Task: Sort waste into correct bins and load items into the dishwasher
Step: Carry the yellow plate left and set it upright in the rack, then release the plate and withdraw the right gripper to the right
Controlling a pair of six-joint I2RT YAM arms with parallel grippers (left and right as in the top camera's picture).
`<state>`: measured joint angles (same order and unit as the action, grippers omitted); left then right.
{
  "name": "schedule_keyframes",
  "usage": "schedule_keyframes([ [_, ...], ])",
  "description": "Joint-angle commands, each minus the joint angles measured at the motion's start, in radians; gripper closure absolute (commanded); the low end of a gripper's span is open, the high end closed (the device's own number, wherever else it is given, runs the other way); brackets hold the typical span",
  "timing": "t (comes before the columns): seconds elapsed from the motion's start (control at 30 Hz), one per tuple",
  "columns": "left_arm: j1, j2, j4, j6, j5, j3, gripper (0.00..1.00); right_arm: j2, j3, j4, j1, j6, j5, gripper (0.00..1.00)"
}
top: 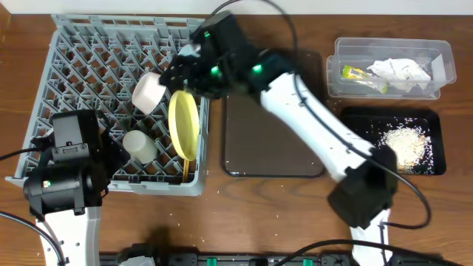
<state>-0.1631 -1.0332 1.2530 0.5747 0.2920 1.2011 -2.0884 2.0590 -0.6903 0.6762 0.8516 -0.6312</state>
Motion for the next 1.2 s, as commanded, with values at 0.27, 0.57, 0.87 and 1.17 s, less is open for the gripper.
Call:
schedule_keyframes([
  [0.27,-0.006,0.001,0.003,-0.006,0.015,0.014,0.02,0.408,0.009,-0.412,-0.308,-0.348,0.268,0.03],
  [0.57,-0.006,0.001,0.003,-0.006,0.015,0.014,0.02,0.589,0.009,-0.833,-0.625,-0.441,0.634,0.01],
  [0.87,-0.006,0.001,0.003,-0.006,0.015,0.015,0.02,0.615,-0.004,-1.008,-0.922,-0.466,0.772,0.08],
  [1.17,-0.006,0.001,0.003,-0.006,0.015,0.015,0.02,0.611,-0.061,-0.969,-1.014,-0.463,0.779,0.73],
])
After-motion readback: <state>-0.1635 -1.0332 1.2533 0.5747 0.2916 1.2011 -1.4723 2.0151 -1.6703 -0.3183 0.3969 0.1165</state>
